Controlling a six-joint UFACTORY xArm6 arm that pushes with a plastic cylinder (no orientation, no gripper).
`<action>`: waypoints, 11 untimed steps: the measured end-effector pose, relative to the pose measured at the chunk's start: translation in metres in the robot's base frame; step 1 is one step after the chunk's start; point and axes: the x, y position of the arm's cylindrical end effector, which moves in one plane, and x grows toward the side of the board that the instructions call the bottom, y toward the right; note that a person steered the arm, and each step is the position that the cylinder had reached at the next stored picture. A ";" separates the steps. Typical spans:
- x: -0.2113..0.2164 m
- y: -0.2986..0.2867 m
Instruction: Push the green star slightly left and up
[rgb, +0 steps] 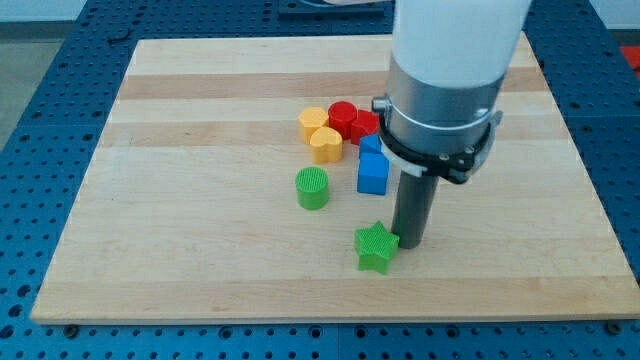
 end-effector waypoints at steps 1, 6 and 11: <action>0.005 -0.014; 0.059 -0.039; 0.041 -0.111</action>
